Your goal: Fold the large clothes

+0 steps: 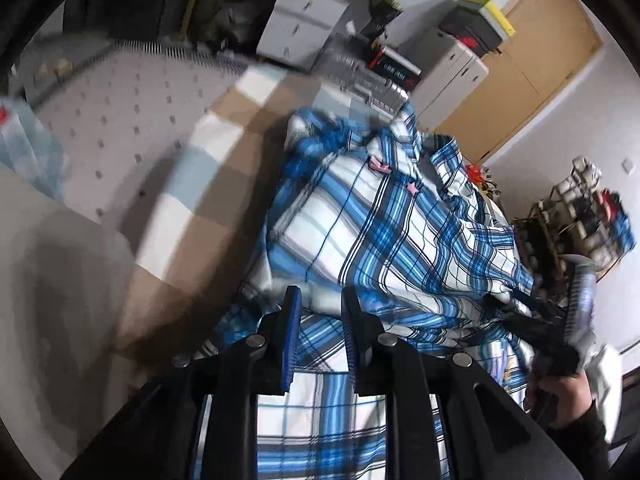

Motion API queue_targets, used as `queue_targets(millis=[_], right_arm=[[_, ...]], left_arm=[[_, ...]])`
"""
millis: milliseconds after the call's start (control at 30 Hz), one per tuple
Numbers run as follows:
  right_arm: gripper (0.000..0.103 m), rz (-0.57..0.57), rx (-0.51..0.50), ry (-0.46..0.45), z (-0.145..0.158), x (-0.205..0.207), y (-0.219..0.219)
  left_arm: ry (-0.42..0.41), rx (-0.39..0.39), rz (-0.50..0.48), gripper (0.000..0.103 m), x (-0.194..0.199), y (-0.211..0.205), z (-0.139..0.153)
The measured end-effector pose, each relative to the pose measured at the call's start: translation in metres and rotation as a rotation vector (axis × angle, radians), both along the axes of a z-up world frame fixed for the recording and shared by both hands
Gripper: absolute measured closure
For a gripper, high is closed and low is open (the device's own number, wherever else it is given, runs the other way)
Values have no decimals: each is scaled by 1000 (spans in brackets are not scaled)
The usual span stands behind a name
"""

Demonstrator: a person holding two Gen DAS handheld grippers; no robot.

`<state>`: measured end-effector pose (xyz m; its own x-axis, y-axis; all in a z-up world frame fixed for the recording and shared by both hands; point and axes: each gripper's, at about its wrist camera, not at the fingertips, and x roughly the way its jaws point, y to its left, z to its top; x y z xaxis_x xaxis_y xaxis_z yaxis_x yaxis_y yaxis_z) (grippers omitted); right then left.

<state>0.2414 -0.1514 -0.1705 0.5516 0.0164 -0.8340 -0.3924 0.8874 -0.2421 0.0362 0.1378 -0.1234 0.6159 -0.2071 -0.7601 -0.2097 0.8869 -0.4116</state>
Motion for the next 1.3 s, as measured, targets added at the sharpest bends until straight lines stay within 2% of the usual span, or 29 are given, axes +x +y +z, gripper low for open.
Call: queue_targets(millis=[33,67,100,133,200,300,367,467,500,567,667,767,900,933,1000,1033,1067,1133,1167,1200,1300], right_arm=[[35,4,-26,21,-9,-1,2],[34,8,-11,-13,-7,-7,-1],[33,5,-15,-6,-8,-9,-5],[33,5,-11,18,-10,-11,-9],[33,2,16,52,-10,-16,-19],[33,-4,39,79,-4,-21,-33],[33,-26,66,78,5,-24,-37],[33,-16,198,45,31,-22,-36],[33,-4,242,34,40,-21,-30],[33,29,307,32,54,-15,-14],[32,105,383,49,67,1,36],[33,163,400,67,67,6,91],[36,220,360,135,44,20,165],[40,220,338,145,35,23,175],[42,216,250,148,16,34,193],[44,209,217,152,9,36,195],[41,214,217,146,5,38,196],[42,223,221,153,7,42,197],[52,219,233,140,12,43,193],[58,195,268,81,22,43,181],[57,101,333,12,39,46,142]], left_arm=[[-26,41,19,88,-6,-1,9],[-58,49,28,87,-10,-2,15],[-91,44,23,79,-12,-3,19],[-128,35,2,59,-11,-6,23],[-195,31,-33,43,-3,-15,26],[-206,57,-86,43,21,-31,15],[-128,41,-112,43,43,-37,-9],[14,-14,-101,44,64,-32,-50],[29,-21,-98,45,65,-31,-56],[11,-60,-96,46,63,-24,-60],[-2,-97,-107,46,58,-16,-59],[-29,-120,-136,46,49,-13,-59],[-30,-149,-153,46,44,-4,-55],[-28,-146,-144,46,47,-3,-54],[-25,-163,-160,46,47,1,-57],[-26,-165,-165,46,47,0,-58],[-30,-164,-167,46,46,2,-59],[-30,-158,-170,46,48,-2,-59],[-29,-148,-170,46,48,-3,-58],[-26,-134,-173,46,48,-4,-58],[-23,-74,-175,46,48,-13,-56]])
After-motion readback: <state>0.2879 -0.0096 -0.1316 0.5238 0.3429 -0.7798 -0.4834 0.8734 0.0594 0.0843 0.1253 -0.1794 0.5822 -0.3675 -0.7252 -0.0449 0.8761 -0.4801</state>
